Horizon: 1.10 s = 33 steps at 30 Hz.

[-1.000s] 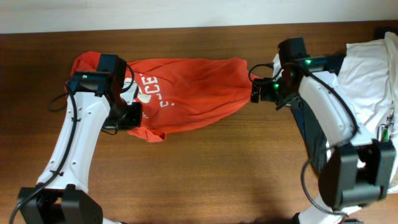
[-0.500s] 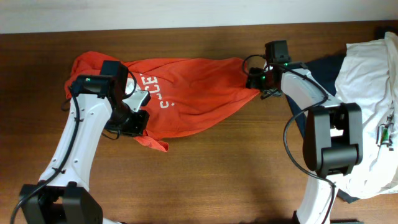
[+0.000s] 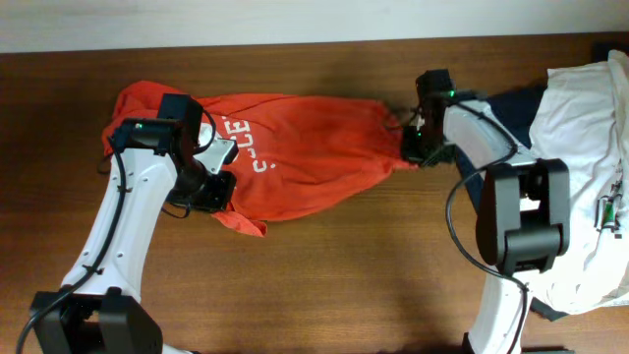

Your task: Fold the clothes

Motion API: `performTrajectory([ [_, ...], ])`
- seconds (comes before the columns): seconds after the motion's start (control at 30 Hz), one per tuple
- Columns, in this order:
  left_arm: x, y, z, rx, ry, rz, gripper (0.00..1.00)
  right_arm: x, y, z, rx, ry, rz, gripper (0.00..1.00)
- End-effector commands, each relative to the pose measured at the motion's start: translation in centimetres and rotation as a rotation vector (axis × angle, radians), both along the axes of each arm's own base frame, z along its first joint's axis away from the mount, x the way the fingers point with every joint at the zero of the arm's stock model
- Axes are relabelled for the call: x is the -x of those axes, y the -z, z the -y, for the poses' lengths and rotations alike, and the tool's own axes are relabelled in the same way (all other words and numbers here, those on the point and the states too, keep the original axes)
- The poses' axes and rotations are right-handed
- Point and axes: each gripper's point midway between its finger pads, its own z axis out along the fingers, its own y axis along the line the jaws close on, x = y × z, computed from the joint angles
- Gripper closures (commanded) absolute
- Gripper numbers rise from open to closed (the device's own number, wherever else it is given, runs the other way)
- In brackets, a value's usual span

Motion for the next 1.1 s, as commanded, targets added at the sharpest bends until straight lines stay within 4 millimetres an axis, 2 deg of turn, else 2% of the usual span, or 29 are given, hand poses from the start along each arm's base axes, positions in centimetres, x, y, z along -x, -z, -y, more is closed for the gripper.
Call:
performTrajectory([
  [0.0, 0.0, -0.4, 0.2, 0.015, 0.018, 0.023, 0.99, -1.2, -10.2, 3.5, 0.073, 0.03, 0.12, 0.51],
  [0.03, 0.0, -0.4, 0.2, 0.015, 0.018, 0.022, 0.99, -1.5, -10.9, 4.3, 0.08, 0.047, 0.134, 0.41],
  [0.07, 0.0, -0.4, 0.2, 0.015, 0.018, 0.022, 0.99, -1.8, -11.0, 4.9, 0.079, 0.062, 0.144, 0.21],
  [0.1, 0.0, -0.4, 0.2, 0.015, 0.018, 0.022, 0.99, -1.4, -10.6, 5.7, 0.079, 0.078, 0.124, 0.2],
  [0.13, 0.0, -0.4, 0.2, 0.015, 0.018, 0.022, 0.99, 0.1, -10.1, 5.9, 0.076, 0.078, 0.061, 0.2],
  [0.2, 0.0, -0.4, 0.2, 0.015, 0.018, 0.022, 0.99, 4.3, -9.1, 5.8, 0.079, 0.054, -0.112, 0.19],
  [0.3, 0.0, -0.4, 0.2, 0.016, 0.018, 0.023, 0.99, 6.2, -7.6, 2.4, -0.074, -0.104, -0.181, 0.2],
  [0.33, 0.0, -0.4, 0.2, 0.016, 0.018, 0.023, 0.99, 6.8, -6.5, 1.1, -0.102, -0.16, -0.198, 0.2],
  [0.4, 0.0, -0.4, 0.2, 0.016, 0.015, 0.022, 0.98, 7.6, -5.0, -0.7, -0.129, -0.194, -0.215, 0.2],
  [0.5, 0.0, -0.4, 0.2, 0.016, 0.015, 0.022, 0.98, 7.2, -2.8, -3.9, -0.225, -0.186, -0.175, 0.2],
  [0.6, 0.0, -0.4, 0.2, 0.016, 0.015, 0.024, 0.98, 6.5, -0.2, -4.9, -0.258, -0.049, -0.137, 0.34],
  [0.67, 0.0, -0.4, 0.2, 0.016, 0.015, 0.024, 0.98, 5.5, 1.2, -5.7, -0.31, -0.004, -0.077, 0.39],
  [0.73, -0.1, -0.4, 0.2, 0.016, 0.015, 0.025, 0.98, 4.6, 1.8, -5.9, -0.32, 0.033, -0.033, 0.46],
  [0.9, -0.2, -0.5, 0.3, 0.017, 0.015, 0.032, 0.98, 2.0, 1.5, -6.6, -0.328, 0.003, 0.084, 0.51],
  [1.0, -0.2, -0.5, 0.2, 0.017, 0.015, 0.032, 0.99, 1.2, 2.0, -4.7, -0.22, 0.079, 0.112, 0.53],
  [1.03, -0.2, -0.5, 0.2, 0.017, 0.015, 0.032, 0.99, 1.1, 2.1, -4.2, -0.193, 0.09, 0.118, 0.57],
  [1.07, -0.2, -0.5, 0.2, 0.017, 0.015, 0.032, 0.98, 1.0, 2.1, -4.0, -0.179, 0.093, 0.124, 0.66],
])
